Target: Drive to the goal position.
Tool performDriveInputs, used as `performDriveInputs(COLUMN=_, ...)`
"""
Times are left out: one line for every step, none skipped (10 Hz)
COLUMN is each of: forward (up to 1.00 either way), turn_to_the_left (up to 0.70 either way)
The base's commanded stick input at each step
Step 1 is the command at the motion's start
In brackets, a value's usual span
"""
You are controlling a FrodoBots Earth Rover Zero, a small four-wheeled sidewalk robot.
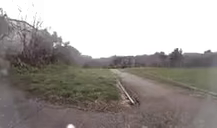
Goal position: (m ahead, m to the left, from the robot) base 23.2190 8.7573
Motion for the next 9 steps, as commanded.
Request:
performDriveInputs(forward=0.0, turn_to_the_left=-0.7)
performDriveInputs(forward=0.0, turn_to_the_left=-0.7)
performDriveInputs(forward=0.0, turn_to_the_left=-0.7)
performDriveInputs(forward=0.0, turn_to_the_left=-0.7)
performDriveInputs(forward=0.0, turn_to_the_left=-0.7)
performDriveInputs(forward=0.0, turn_to_the_left=-0.7)
performDriveInputs(forward=0.0, turn_to_the_left=-0.35)
performDriveInputs(forward=0.0, turn_to_the_left=-0.06)
performDriveInputs(forward=0.0, turn_to_the_left=-0.01)
